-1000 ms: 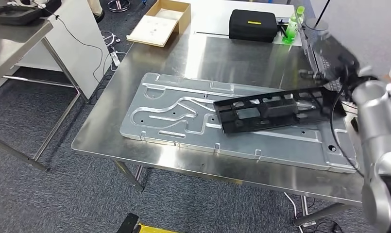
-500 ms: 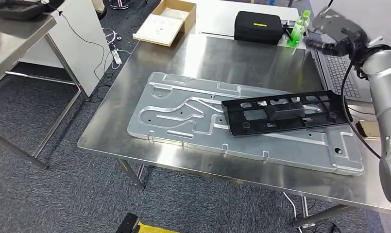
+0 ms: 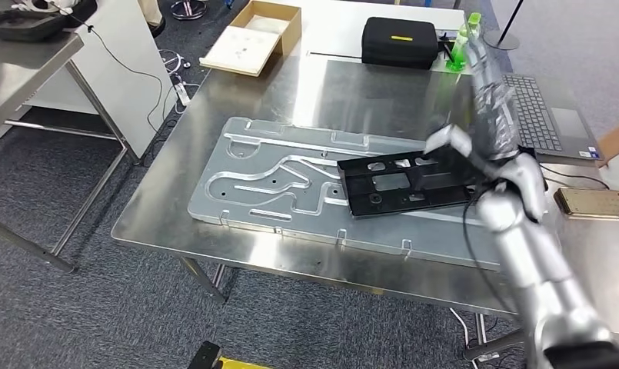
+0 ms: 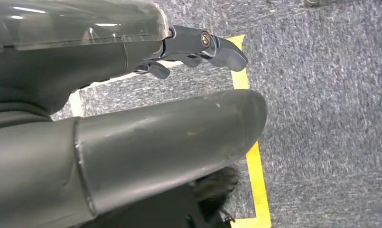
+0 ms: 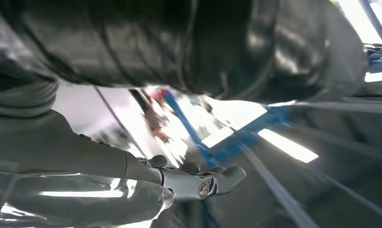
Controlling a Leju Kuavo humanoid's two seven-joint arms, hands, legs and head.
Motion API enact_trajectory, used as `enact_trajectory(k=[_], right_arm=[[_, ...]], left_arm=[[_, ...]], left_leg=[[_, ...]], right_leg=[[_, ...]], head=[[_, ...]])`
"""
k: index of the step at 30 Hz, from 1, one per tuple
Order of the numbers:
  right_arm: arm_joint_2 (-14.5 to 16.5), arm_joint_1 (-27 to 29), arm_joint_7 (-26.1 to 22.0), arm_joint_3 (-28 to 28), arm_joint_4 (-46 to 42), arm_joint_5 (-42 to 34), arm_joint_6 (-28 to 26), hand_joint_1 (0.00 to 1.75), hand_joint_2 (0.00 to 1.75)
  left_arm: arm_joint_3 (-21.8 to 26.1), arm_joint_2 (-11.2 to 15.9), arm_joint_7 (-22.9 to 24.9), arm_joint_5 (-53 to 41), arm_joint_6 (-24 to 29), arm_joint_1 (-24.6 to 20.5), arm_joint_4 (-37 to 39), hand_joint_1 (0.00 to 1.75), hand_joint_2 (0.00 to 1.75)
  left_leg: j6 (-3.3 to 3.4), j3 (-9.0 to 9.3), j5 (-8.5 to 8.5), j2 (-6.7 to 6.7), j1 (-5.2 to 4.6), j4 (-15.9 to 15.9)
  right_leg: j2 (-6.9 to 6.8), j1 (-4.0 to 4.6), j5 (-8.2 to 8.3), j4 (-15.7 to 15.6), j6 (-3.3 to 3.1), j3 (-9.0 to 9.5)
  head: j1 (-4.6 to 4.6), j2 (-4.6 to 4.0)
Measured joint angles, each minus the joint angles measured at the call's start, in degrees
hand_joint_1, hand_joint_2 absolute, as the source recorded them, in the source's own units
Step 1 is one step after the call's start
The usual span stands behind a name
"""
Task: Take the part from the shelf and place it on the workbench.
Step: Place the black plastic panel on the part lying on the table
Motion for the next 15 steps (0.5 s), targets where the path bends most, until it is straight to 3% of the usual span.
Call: enact_trajectory(k=[2, 5, 6, 7, 9, 10, 11, 12, 13, 15], right_arm=[[0.93, 3.04, -0.37, 0.01, -4.13, 1.55, -1.12, 0.00, 0.00], [1.63, 6.26, -1.66, -0.01, -8.67, 4.30, -2.99, 0.00, 0.00], [1.91, 7.28, -2.26, 0.01, -10.09, 5.68, -3.89, 0.00, 0.00], [2.23, 8.29, -2.70, 0.02, -11.39, 7.09, -4.83, 0.00, 0.00], [2.99, 10.64, -3.21, 0.10, -13.49, 9.87, -6.77, 0.00, 0.00], [3.43, 12.02, -3.40, 0.22, -14.38, 11.22, -7.88, 0.00, 0.00], [3.90, 13.44, -3.61, 0.45, -15.19, 12.43, -8.97, 0.00, 0.00], [4.38, 14.69, -3.80, 0.77, -15.97, 13.35, -9.94, 0.00, 0.00], [4.80, 15.64, -3.95, 1.10, -16.65, 13.91, -10.65, 0.00, 0.00], [5.47, 16.72, -4.03, 1.63, -17.91, 14.34, -11.33, 0.00, 0.00]], left_arm=[[0.03, -0.05, 0.01, -0.04, 0.07, -0.11, 0.00, 0.00, 0.00], [0.06, -0.18, 0.01, -0.31, 0.10, -0.07, 0.00, 0.00, 0.00], [0.06, -0.22, 0.00, -0.40, 0.13, -0.12, 0.00, 0.00, 0.00], [0.06, -0.27, 0.00, -0.46, 0.15, -0.25, 0.00, 0.00, 0.00], [0.06, -0.33, 0.05, -0.51, 0.19, -0.47, 0.00, 0.00, 0.00], [0.07, -0.34, 0.11, -0.56, 0.21, -0.49, 0.00, 0.00, 0.00], [0.07, -0.34, 0.20, -0.61, 0.23, -0.47, 0.00, 0.00, 0.00], [0.08, -0.34, 0.28, -0.70, 0.25, -0.46, 0.00, 0.00, 0.00], [0.08, -0.36, 0.36, -0.78, 0.27, -0.49, 0.00, 0.00, 0.00], [0.08, -0.43, 0.43, -0.89, 0.31, -0.64, 0.00, 0.00, 0.00]], left_leg=[[0.35, 1.68, 0.64, -0.04, -0.22, -3.35], [1.14, 1.98, 1.10, 0.01, -0.17, -4.00], [1.51, 2.11, 1.34, 0.05, -0.07, -4.34], [1.82, 2.22, 1.55, 0.09, 0.06, -4.66], [2.06, 2.18, 1.61, 0.01, 0.02, -4.72], [2.09, 2.15, 1.60, -0.13, 0.00, -4.69], [2.09, 2.13, 1.58, -0.36, -0.02, -4.63], [2.06, 2.11, 1.56, -0.66, -0.03, -4.54], [1.99, 2.10, 1.51, -0.95, -0.03, -4.42], [1.69, 1.98, 1.35, -1.57, -0.11, -4.04]], right_leg=[[0.05, 0.07, -0.05, 0.04, 0.48, -0.05], [0.04, 0.00, -0.27, 0.07, 1.48, -0.03], [0.03, -0.02, -1.08, 1.05, 1.73, -0.42], [0.02, -0.05, -2.53, 3.18, 1.94, -1.32], [0.00, -0.13, -6.35, 10.34, 2.24, -4.50], [0.00, -0.16, -7.62, 13.64, 2.37, -6.03], [0.00, -0.17, -7.86, 15.32, 2.42, -6.79], [0.03, -0.18, -6.98, 14.76, 2.38, -6.44], [0.16, -0.18, -5.24, 11.98, 2.26, -4.96], [1.28, -0.12, -2.07, 4.10, 1.81, -0.79]], head=[[0.02, 0.00], [0.03, 0.00], [0.04, 0.00], [0.06, 0.00], [0.08, 0.00], [0.08, 0.00], [0.07, 0.00], [0.08, 0.00], [0.07, 0.00], [0.07, 0.00]])
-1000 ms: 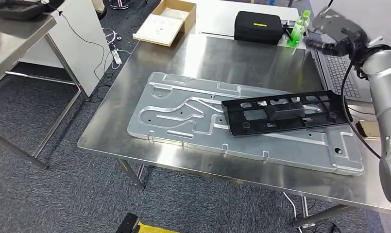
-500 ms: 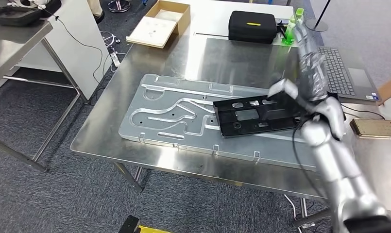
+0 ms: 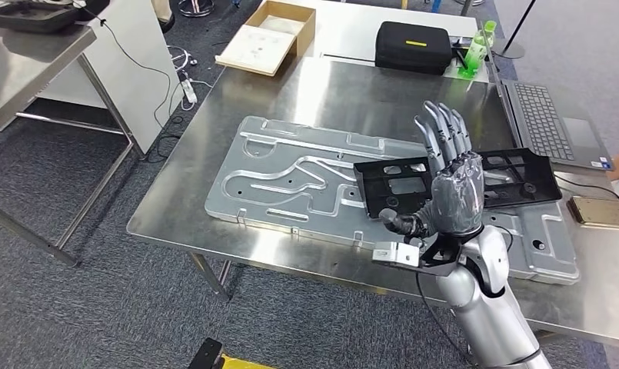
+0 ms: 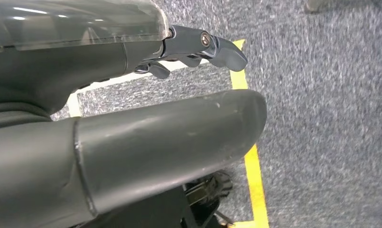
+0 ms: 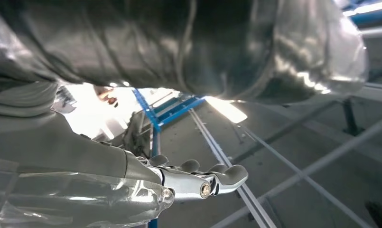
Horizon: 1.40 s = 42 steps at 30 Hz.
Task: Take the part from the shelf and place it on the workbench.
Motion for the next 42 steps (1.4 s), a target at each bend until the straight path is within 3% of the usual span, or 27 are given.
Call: enact_trajectory(k=[2, 6, 8, 10, 11, 12, 13, 15, 17, 20, 22, 24, 26, 27, 28, 29, 30, 32, 34, 36, 37, 39, 40, 42], right_arm=[[0.38, 0.55, 0.01, 0.23, -0.94, 0.18, -0.25, 0.00, 0.00], [1.07, 1.24, 0.00, 0.47, -2.05, 0.32, -0.42, 0.00, 0.00], [1.48, 1.49, -0.02, 0.68, -2.45, 0.51, -0.66, 0.00, 0.00], [1.79, 2.06, -0.06, 0.99, -2.60, 0.92, -1.15, 0.00, 0.00], [1.93, 2.38, -0.08, 1.19, -2.61, 1.17, -1.36, 0.00, 0.00], [2.07, 2.66, -0.10, 1.39, -2.67, 1.40, -1.52, 0.00, 0.00], [2.21, 2.85, -0.11, 1.60, -2.79, 1.61, -1.62, 0.00, 0.00], [2.46, 3.03, -0.13, 1.85, -3.12, 1.87, -1.76, 0.00, 0.00], [2.62, 3.08, -0.12, 2.05, -3.33, 2.09, -1.85, 0.00, 0.00], [2.87, 3.17, -0.11, 2.57, -3.41, 2.35, -1.93, 0.00, 0.00], [3.03, 3.19, -0.11, 2.83, -3.49, 2.45, -2.02, 0.00, 0.00], [3.08, 3.29, -0.11, 2.99, -3.54, 2.58, -2.15, 0.00, 0.00], [3.10, 3.62, -0.11, 3.18, -3.54, 2.68, -2.22, 0.00, 0.00], [3.10, 3.80, -0.10, 3.26, -3.53, 2.69, -2.23, 0.00, 0.00], [3.10, 3.90, -0.09, 3.34, -3.53, 2.69, -2.23, 0.00, 0.00], [3.10, 3.94, -0.08, 3.40, -3.53, 2.69, -2.23, 0.00, 0.00], [3.10, 3.91, -0.06, 3.45, -3.53, 2.69, -2.24, 0.00, 0.00], [3.10, 3.78, 0.00, 3.54, -3.57, 2.70, -2.25, 0.00, 0.00], [3.10, 3.65, 0.11, 3.61, -3.68, 2.80, -2.26, 0.00, 0.00], [3.09, 3.52, 0.30, 3.65, -3.82, 2.98, -2.27, 0.00, 0.00], [3.10, 3.47, 0.39, 3.67, -3.88, 3.08, -2.28, 0.00, 0.00], [3.11, 3.46, 0.52, 3.70, -3.98, 3.21, -2.36, 0.00, 0.00], [3.11, 3.55, 0.57, 3.71, -4.02, 3.25, -2.41, 0.00, 0.00], [3.09, 3.95, 0.66, 3.72, -4.03, 3.26, -2.51, 0.00, 0.00]], left_arm=[[0.01, -0.08, 0.02, -0.02, 0.03, -0.14, 0.00, 0.00, 0.00], [0.01, -0.03, 0.07, -0.07, 0.11, -0.10, 0.00, 0.00, 0.00], [0.01, 0.01, 0.11, -0.10, 0.15, -0.14, 0.00, 0.00, 0.00], [0.01, 0.01, 0.21, -0.11, 0.14, -0.12, 0.00, 0.00, 0.00], [0.01, 0.01, 0.26, -0.12, 0.13, -0.06, 0.00, 0.00, 0.00], [0.01, 0.03, 0.30, -0.13, 0.11, 0.00, 0.00, 0.00, 0.00], [0.01, 0.05, 0.32, -0.13, 0.10, 0.01, 0.00, 0.00, 0.00], [0.02, 0.10, 0.32, -0.14, 0.05, -0.12, 0.00, 0.00, 0.00], [0.02, 0.11, 0.32, -0.14, 0.02, -0.31, 0.00, 0.00, 0.00], [0.03, 0.13, 0.32, -0.14, -0.01, -0.31, 0.00, 0.00, 0.00], [0.03, 0.11, 0.30, -0.14, -0.01, -0.34, 0.00, 0.00, 0.00], [0.03, 0.08, 0.28, -0.15, -0.05, -0.47, 0.00, 0.00, 0.00], [0.03, 0.07, 0.29, -0.17, -0.11, -0.51, 0.00, 0.00, 0.00], [0.03, 0.07, 0.29, -0.18, -0.13, -0.47, 0.00, 0.00, 0.00], [0.03, 0.07, 0.30, -0.19, -0.14, -0.42, 0.00, 0.00, 0.00], [0.03, 0.07, 0.31, -0.19, -0.14, -0.40, 0.00, 0.00, 0.00], [0.03, 0.06, 0.31, -0.19, -0.14, -0.41, 0.00, 0.00, 0.00], [0.03, 0.00, 0.32, -0.17, -0.16, -0.48, 0.00, 0.00, 0.00], [0.04, -0.06, 0.35, -0.14, -0.18, -0.53, 0.00, 0.00, 0.00], [0.08, -0.05, 0.52, -0.09, -0.20, -0.43, 0.00, 0.00, 0.00], [0.11, -0.02, 0.66, -0.03, -0.21, -0.34, 0.00, 0.00, 0.00], [0.20, 0.05, 1.02, 0.19, -0.20, -0.32, 0.00, 0.00, 0.00], [0.23, 0.05, 1.25, 0.31, -0.15, -0.35, 0.00, 0.00, 0.00], [0.30, 0.07, 1.89, 0.48, 0.07, -0.35, 0.00, 0.00, 0.00]], left_leg=[[-0.55, -0.25, -0.07, -0.59, -0.07, 0.24], [-1.78, -0.81, -0.71, -0.90, -0.21, 1.07], [-2.31, -3.01, -3.81, 0.21, -0.09, 6.14], [-2.78, -6.53, -7.31, 0.99, 0.18, 13.77], [-2.94, -7.59, -7.89, 1.16, 0.30, 16.06], [-3.03, -7.66, -7.43, 1.33, 0.38, 16.30], [-3.04, -6.51, -5.91, 1.65, 0.44, 14.08], [-2.72, -2.38, -2.41, 3.29, 0.34, 6.10], [-2.09, 0.12, -0.97, 4.49, 0.04, 1.04], [-1.13, 0.13, -0.77, 3.48, -0.08, 0.39], [-0.40, 0.21, -0.34, 2.60, 0.18, -0.08], [0.09, 0.22, -0.07, 1.74, 0.32, -0.34], [0.30, 0.12, -0.03, 0.69, 0.22, -0.27], [0.34, 0.10, -0.04, 0.08, 0.16, -0.20], [0.34, 0.08, -0.07, -0.59, 0.13, -0.08], [0.30, 0.09, -0.11, -1.28, 0.12, 0.06], [0.23, 0.09, -0.17, -1.97, 0.12, 0.22], [-0.09, -0.14, -0.26, -3.19, 0.11, 0.53], [-0.71, -0.61, -0.15, -4.22, 0.26, 0.61], [-1.46, -0.89, -0.03, -4.90, 0.41, 0.51], [-1.79, -1.02, -0.28, -4.12, 0.30, 0.79], [-2.30, -2.57, -2.37, -1.12, 0.14, 4.17], [-2.54, -4.14, -4.07, 0.30, 0.18, 7.40], [-2.97, -7.64, -6.93, 1.22, 0.48, 14.38]], right_leg=[[0.70, 0.18, 0.87, -3.98, -0.47, 2.01], [-0.60, -0.12, 1.21, -4.71, -1.65, 2.26], [-1.55, -0.28, 1.38, -5.03, -2.24, 2.42], [-2.52, -0.16, 1.28, -5.01, -2.51, 2.41], [-3.00, -0.11, 1.23, -4.97, -2.54, 2.41], [-3.47, -0.10, 1.16, -4.91, -2.52, 2.42], [-3.92, -0.10, 1.06, -4.81, -2.44, 2.46], [-4.83, -0.02, 0.71, -4.52, -2.11, 2.62], [-5.57, 0.21, 0.39, -4.27, -1.59, 2.74], [-6.49, 0.39, 0.36, -4.45, -0.65, 2.96], [-5.06, 0.16, -0.80, -3.29, -0.02, 2.59], [-2.59, -0.05, -4.16, 2.09, 0.32, 0.23], [-1.70, -0.04, -7.29, 9.55, 0.39, -3.40], [-1.62, -0.04, -7.51, 11.56, 0.37, -4.48], [-1.55, -0.03, -6.62, 11.48, 0.28, -4.59], [-1.41, -0.04, -4.79, 9.20, 0.12, -3.61], [-0.79, -0.04, -2.49, 5.40, -0.10, -1.89], [1.74, -0.16, 0.20, -1.43, -0.58, 1.19], [3.10, -0.10, 0.37, -3.71, -0.84, 2.05], [2.07, -0.10, 0.56, -4.17, -1.19, 2.22], [1.48, -0.23, 0.67, -4.50, -1.50, 2.48], [0.03, -0.48, 0.83, -5.12, -2.13, 2.97], [-0.72, -0.37, 0.77, -5.18, -2.33, 3.09], [-2.30, -0.23, 0.62, -5.13, -2.53, 3.11]], head=[[-0.01, 0.00], [-0.11, 0.00], [-0.27, 0.00], [-0.35, 0.00], [-0.36, 0.00], [-0.36, 0.00], [-0.36, 0.00], [-0.36, 0.00], [-0.34, 0.00], [-0.33, 0.00], [-0.32, 0.00], [-0.30, 0.00], [-0.30, 0.00], [-0.31, 0.00], [-0.31, 0.00], [-0.31, 0.00], [-0.31, 0.00], [-0.31, 0.00], [-0.31, 0.00], [-0.31, 0.00], [-0.36, 0.00], [-0.53, 0.00], [-0.61, 0.00], [-0.63, 0.00]])
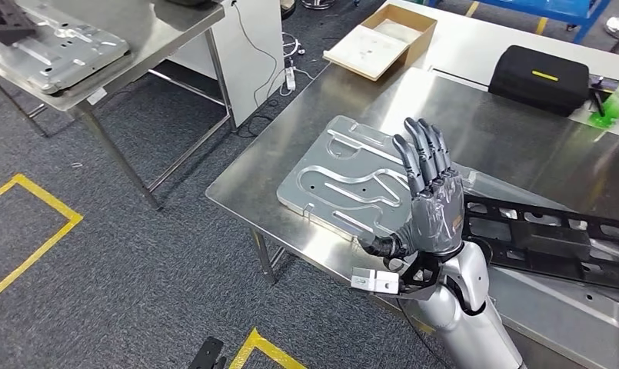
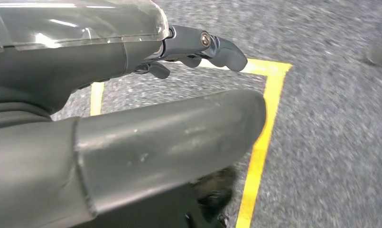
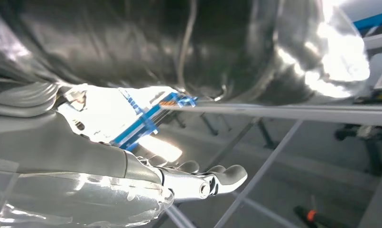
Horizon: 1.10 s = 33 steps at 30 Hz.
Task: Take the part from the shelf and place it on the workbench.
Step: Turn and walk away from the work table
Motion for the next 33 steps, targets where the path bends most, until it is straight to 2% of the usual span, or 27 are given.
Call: enact_trajectory(k=[1, 2, 3, 4, 6, 7, 9, 10, 12, 14, 15, 16, 17, 18, 19, 21, 22, 23, 25, 26, 28, 30, 31, 32, 33], right_arm=[[0.01, 0.27, 0.01, 0.02, 0.01, -0.02, -0.06, 0.00, 0.00], [0.02, 0.50, -0.01, 0.06, 0.01, -0.05, -0.15, 0.00, 0.00], [0.04, 0.65, -0.05, 0.14, 0.02, -0.13, -0.26, 0.00, 0.00], [0.12, 0.72, -0.11, 0.27, 0.02, -0.21, -0.39, 0.00, 0.00], [0.32, 0.69, -0.30, 0.61, 0.07, -0.38, -0.64, 0.00, 0.00], [0.47, 0.63, -0.41, 0.82, 0.14, -0.45, -0.75, 0.00, 0.00], [0.82, 0.40, -0.56, 1.27, 0.40, -0.60, -0.95, 0.00, 0.00], [1.03, 0.22, -0.61, 1.49, 0.55, -0.67, -1.01, 0.00, 0.00], [1.30, -0.09, -0.64, 1.77, 0.82, -0.74, -1.22, 0.00, 0.00], [1.36, -0.11, -0.71, 1.96, 1.08, -0.78, -1.51, 0.00, 0.00], [1.38, -0.04, -0.75, 2.05, 1.24, -0.78, -1.63, 0.00, 0.00], [1.38, 0.03, -0.81, 2.13, 1.42, -0.79, -1.74, 0.00, 0.00], [1.38, 0.09, -0.90, 2.17, 1.57, -0.78, -1.84, 0.00, 0.00], [1.37, 0.12, -1.00, 2.22, 1.70, -0.75, -1.92, 0.00, 0.00], [1.37, 0.12, -1.10, 2.26, 1.78, -0.72, -1.98, 0.00, 0.00], [1.37, 0.11, -1.21, 2.27, 1.87, -0.64, -2.07, 0.00, 0.00], [1.37, 0.11, -1.23, 2.28, 1.92, -0.62, -2.14, 0.00, 0.00], [1.37, 0.11, -1.25, 2.28, 1.98, -0.60, -2.22, 0.00, 0.00], [1.37, 0.10, -1.26, 2.29, 2.07, -0.57, -2.39, 0.00, 0.00], [1.39, 0.05, -1.27, 2.29, 2.09, -0.57, -2.43, 0.00, 0.00], [1.50, -0.01, -1.28, 2.32, 2.10, -0.57, -2.56, 0.00, 0.00], [1.59, 0.04, -1.32, 2.34, 2.19, -0.57, -2.73, 0.00, 0.00], [1.60, 0.07, -1.33, 2.34, 2.27, -0.56, -2.78, 0.00, 0.00], [1.61, 0.11, -1.34, 2.36, 2.39, -0.56, -2.81, 0.00, 0.00], [1.63, 0.12, -1.35, 2.38, 2.51, -0.55, -2.84, 0.00, 0.00]], left_arm=[[0.07, 0.05, 0.32, 0.13, 0.18, 0.10, 0.00, 0.00, 0.00], [0.19, 0.12, 0.62, 0.29, 0.39, 0.22, 0.00, 0.00, 0.00], [0.35, 0.22, 0.90, 0.51, 0.60, 0.31, 0.00, 0.00, 0.00], [0.57, 0.36, 1.14, 0.85, 0.73, 0.35, 0.00, 0.00, 0.00], [1.10, 0.55, 1.29, 1.68, 0.22, 0.35, 0.00, 0.00, 0.00], [1.43, 0.61, 1.19, 2.16, -0.36, 0.41, 0.00, 0.00, 0.00], [2.11, 0.71, 0.87, 2.85, -1.43, 0.72, 0.00, 0.00, 0.00], [2.40, 0.74, 0.79, 2.98, -1.62, 0.92, 0.00, 0.00, 0.00], [2.72, 0.77, 0.88, 2.78, -1.19, 1.12, 0.00, 0.00, 0.00], [2.80, 0.77, 1.34, 2.30, -0.26, 1.08, 0.00, 0.00, 0.00], [2.81, 0.78, 1.60, 2.09, 0.10, 1.08, 0.00, 0.00, 0.00], [2.82, 0.79, 1.80, 1.95, 0.35, 1.12, 0.00, 0.00, 0.00], [2.84, 0.81, 1.89, 1.86, 0.46, 1.16, 0.00, 0.00, 0.00], [2.86, 0.83, 1.90, 1.78, 0.54, 1.20, 0.00, 0.00, 0.00], [2.87, 0.83, 1.82, 1.73, 0.60, 1.20, 0.00, 0.00, 0.00], [2.90, 0.80, 1.46, 1.73, 0.76, 1.17, 0.00, 0.00, 0.00], [2.91, 0.78, 1.24, 1.79, 0.80, 1.15, 0.00, 0.00, 0.00], [2.94, 0.77, 1.05, 1.88, 0.83, 1.16, 0.00, 0.00, 0.00], [3.04, 0.77, 0.79, 2.09, 0.82, 1.25, 0.00, 0.00, 0.00], [3.11, 0.80, 0.69, 2.17, 0.82, 1.33, 0.00, 0.00, 0.00], [3.21, 0.84, 0.47, 2.19, 0.83, 1.36, 0.00, 0.00, 0.00], [3.22, 0.84, 0.30, 2.07, 0.87, 1.20, 0.00, 0.00, 0.00], [3.22, 0.84, 0.27, 1.94, 0.97, 1.15, 0.00, 0.00, 0.00], [3.22, 0.84, 0.26, 1.79, 1.09, 1.17, 0.00, 0.00, 0.00], [3.22, 0.84, 0.27, 1.65, 1.25, 1.22, 0.00, 0.00, 0.00]], left_leg=[[-0.18, -0.83, -0.17, 0.15, 0.11, 1.66], [-0.31, -0.57, 0.71, 0.32, 0.20, 1.16], [-0.35, 0.84, 2.45, 0.62, 0.27, -1.51], [-0.30, 2.96, 4.32, 1.37, 0.29, -5.66], [0.25, 6.32, 6.33, 2.99, -0.08, -12.10], [0.63, 6.94, 6.43, 3.40, -0.29, -13.44], [1.44, 6.88, 6.41, 2.60, -0.48, -13.63], [1.79, 6.94, 6.53, 2.13, -0.39, -13.82], [2.54, 7.11, 6.87, 1.19, -0.12, -14.26], [3.02, 7.13, 7.03, 0.22, -0.04, -14.38], [3.13, 7.09, 7.04, -0.38, -0.09, -14.34], [3.18, 7.07, 7.04, -1.02, -0.13, -14.27], [3.17, 7.06, 7.02, -1.72, -0.17, -14.18], [3.14, 7.06, 7.00, -2.46, -0.18, -14.08], [3.09, 7.09, 6.97, -3.20, -0.18, -13.97], [2.82, 7.03, 6.88, -4.50, -0.21, -13.75], [2.55, 6.90, 6.88, -5.06, -0.20, -13.68], [2.21, 6.75, 6.92, -5.51, -0.14, -13.67], [1.38, 6.55, 7.11, -6.46, 0.04, -13.90], [1.05, 6.52, 7.04, -6.36, 0.09, -13.84], [0.55, 5.43, 5.43, -4.03, -0.08, -11.43], [0.24, 2.24, 1.83, -0.95, -0.05, -4.67], [0.06, 0.40, 0.27, -0.29, 0.05, -0.91], [-0.09, -0.85, -0.50, 0.04, 0.13, 1.71], [-0.18, -1.04, -0.15, 0.24, 0.19, 2.20]], right_leg=[[-0.75, 0.02, -0.09, 0.03, 0.00, 0.01], [-1.45, 0.01, -0.19, 0.08, 0.05, 0.04], [-2.09, -0.02, -0.34, 0.19, 0.17, 0.10], [-2.69, -0.03, -0.56, 0.37, 0.36, 0.19], [-3.64, 0.21, -1.01, 0.78, 0.89, 0.29], [-4.02, 0.38, -1.16, 0.89, 1.18, 0.34], [-4.81, 0.52, -1.24, 0.76, 1.71, 0.56], [-4.71, 0.44, -1.42, 0.77, 2.05, 0.68], [-2.71, 0.10, -3.11, 2.75, 2.55, -0.01], [-0.14, -0.13, -6.72, 9.18, 2.76, -2.98], [0.40, -0.14, -8.34, 13.13, 2.81, -4.95], [0.61, -0.14, -9.13, 16.10, 2.82, -6.52], [0.70, -0.14, -8.78, 17.18, 2.78, -7.26], [0.82, -0.15, -7.34, 16.04, 2.66, -6.95], [1.13, -0.16, -5.14, 12.85, 2.47, -5.61], [3.12, -0.18, -1.59, 5.10, 1.99, -2.23], [3.95, -0.16, -0.82, 2.65, 1.85, -1.15], [4.50, -0.07, -0.74, 1.53, 1.77, -0.68], [3.84, 0.11, -0.71, 1.24, 1.56, -0.52], [3.27, 0.08, -0.57, 0.95, 1.26, -0.33], [1.97, -0.14, -0.26, 0.23, 0.45, 0.10], [0.54, -0.03, -0.24, -0.03, -0.10, 0.28], [-0.21, 0.07, -0.30, -0.02, -0.20, 0.28], [-0.93, 0.14, -0.37, -0.01, -0.23, 0.30], [-1.61, 0.17, -0.46, 0.02, -0.21, 0.33]], head=[[-0.01, 0.00], [-0.01, 0.00], [0.00, 0.00], [0.00, 0.00], [0.02, 0.00], [0.03, 0.00], [0.04, 0.00], [0.03, 0.00], [0.04, 0.00], [0.05, 0.00], [0.07, 0.00], [0.06, 0.00], [0.06, 0.00], [0.06, 0.00], [0.07, 0.00], [0.07, 0.00], [0.06, 0.00], [0.05, 0.00], [0.05, 0.00], [0.05, 0.00], [-0.11, 0.00], [-0.26, 0.00], [-0.26, 0.00], [-0.26, 0.00], [-0.26, 0.00]])
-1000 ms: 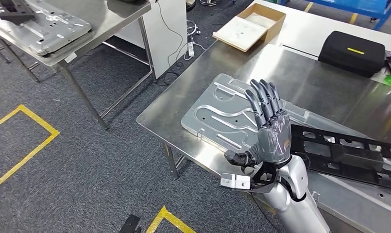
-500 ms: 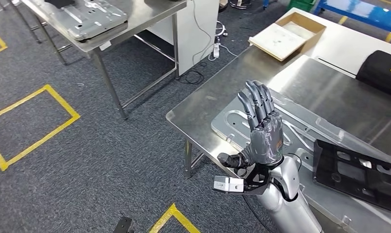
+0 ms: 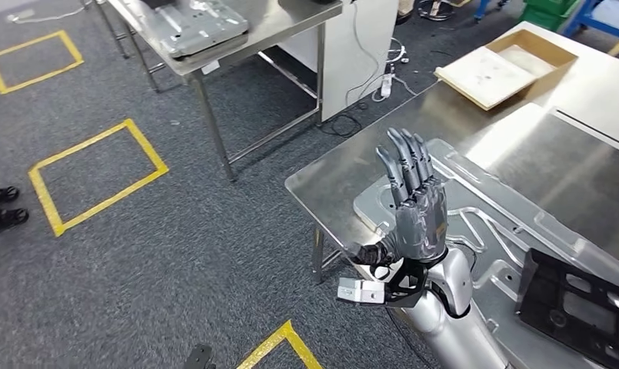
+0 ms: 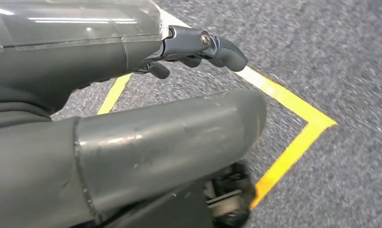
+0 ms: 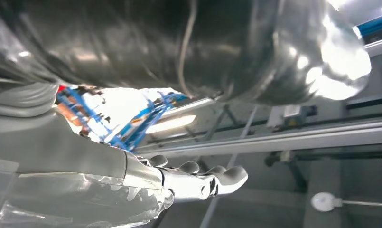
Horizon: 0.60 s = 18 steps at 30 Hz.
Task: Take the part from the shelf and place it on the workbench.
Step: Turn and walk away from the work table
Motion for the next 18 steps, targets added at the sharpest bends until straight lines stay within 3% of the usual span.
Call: enact_trajectory(k=[1, 3, 5, 6, 8, 9, 11, 13, 14, 15, 16, 18], right_arm=[[0.02, 0.00, -0.02, 0.03, 0.09, 0.01, -0.03, 0.00, 0.00], [0.05, -0.01, -0.04, 0.10, 0.18, 0.02, -0.09, 0.00, 0.00], [0.06, -0.05, -0.04, 0.15, 0.21, 0.07, -0.16, 0.00, 0.00], [0.08, -0.06, -0.05, 0.20, 0.22, 0.09, -0.19, 0.00, 0.00], [0.15, -0.11, -0.09, 0.30, 0.22, 0.13, -0.22, 0.00, 0.00], [0.19, -0.15, -0.10, 0.34, 0.22, 0.13, -0.24, 0.00, 0.00], [0.23, -0.19, -0.11, 0.36, 0.23, 0.12, -0.34, 0.00, 0.00], [0.23, -0.02, -0.12, 0.36, 0.32, 0.11, -0.48, 0.00, 0.00], [0.23, 0.11, -0.13, 0.36, 0.41, 0.11, -0.54, 0.00, 0.00], [0.23, 0.21, -0.13, 0.36, 0.51, 0.12, -0.58, 0.00, 0.00], [0.23, 0.25, -0.13, 0.35, 0.58, 0.12, -0.62, 0.00, 0.00], [0.22, 0.13, -0.13, 0.35, 0.68, 0.12, -0.70, 0.00, 0.00]], left_arm=[[0.00, 0.01, 0.01, -0.10, 0.19, 0.04, 0.00, 0.00, 0.00], [0.01, 0.02, 0.03, -0.17, 0.62, 0.00, 0.00, 0.00, 0.00], [0.02, 0.03, -0.02, -0.14, 1.01, -0.15, 0.00, 0.00, 0.00], [0.02, 0.02, -0.04, -0.10, 1.13, -0.17, 0.00, 0.00, 0.00], [0.03, 0.03, -0.07, -0.06, 1.32, -0.09, 0.00, 0.00, 0.00], [0.03, 0.01, -0.07, -0.05, 1.43, -0.04, 0.00, 0.00, 0.00], [0.04, -0.05, -0.07, 0.00, 1.68, -0.12, 0.00, 0.00, 0.00], [0.07, -0.10, -0.03, 0.23, 1.80, -0.29, 0.00, 0.00, 0.00], [0.09, -0.11, 0.03, 0.43, 1.82, -0.30, 0.00, 0.00, 0.00], [0.14, -0.13, 0.10, 0.62, 1.86, -0.26, 0.00, 0.00, 0.00], [0.19, -0.13, 0.16, 0.81, 1.91, -0.20, 0.00, 0.00, 0.00], [0.36, -0.15, 0.13, 1.10, 1.92, -0.14, 0.00, 0.00, 0.00]], left_leg=[[-0.01, 0.97, 1.34, 0.24, 0.03, -1.74], [0.30, 5.27, 4.91, 1.91, -0.10, -9.77], [0.95, 8.20, 6.52, 3.47, -0.54, -15.46], [1.23, 8.49, 6.43, 3.68, -0.76, -16.22], [1.78, 8.38, 6.62, 2.52, -0.85, -16.37], [2.11, 8.45, 6.79, 1.97, -0.74, -16.62], [2.86, 8.63, 7.20, 0.96, -0.37, -17.16], [3.22, 8.60, 7.33, -0.10, -0.28, -17.24], [3.27, 8.58, 7.33, -0.74, -0.30, -17.20], [3.27, 8.58, 7.32, -1.42, -0.31, -17.13], [3.24, 8.58, 7.30, -2.15, -0.31, -17.02], [3.01, 8.59, 7.15, -3.67, -0.25, -16.65]], right_leg=[[-0.65, 0.02, -0.11, 0.05, 0.08, 0.08], [-1.84, 0.08, -0.48, 0.23, 0.39, 0.37], [-2.82, 0.36, -0.85, 0.48, 0.88, 0.55], [-3.24, 0.52, -0.95, 0.52, 1.14, 0.59], [-4.07, 0.64, -1.03, 0.39, 1.69, 0.78], [-3.63, 0.52, -1.34, 0.56, 2.00, 0.85], [-0.91, 0.22, -3.53, 3.51, 2.45, -0.33], [1.85, 0.05, -7.29, 10.76, 2.66, -3.79], [2.26, 0.05, -8.63, 14.47, 2.74, -5.70], [2.39, 0.04, -8.96, 16.75, 2.79, -6.99], [2.44, 0.00, -8.07, 16.88, 2.79, -7.31], [3.11, -0.21, -3.71, 10.93, 2.67, -4.90]], head=[[0.00, 0.00], [0.00, 0.00], [0.01, 0.00], [0.02, 0.00], [0.01, 0.00], [0.02, 0.00], [0.03, 0.00], [0.04, 0.00], [0.04, 0.00], [0.03, 0.00], [0.04, 0.00], [0.04, 0.00]])
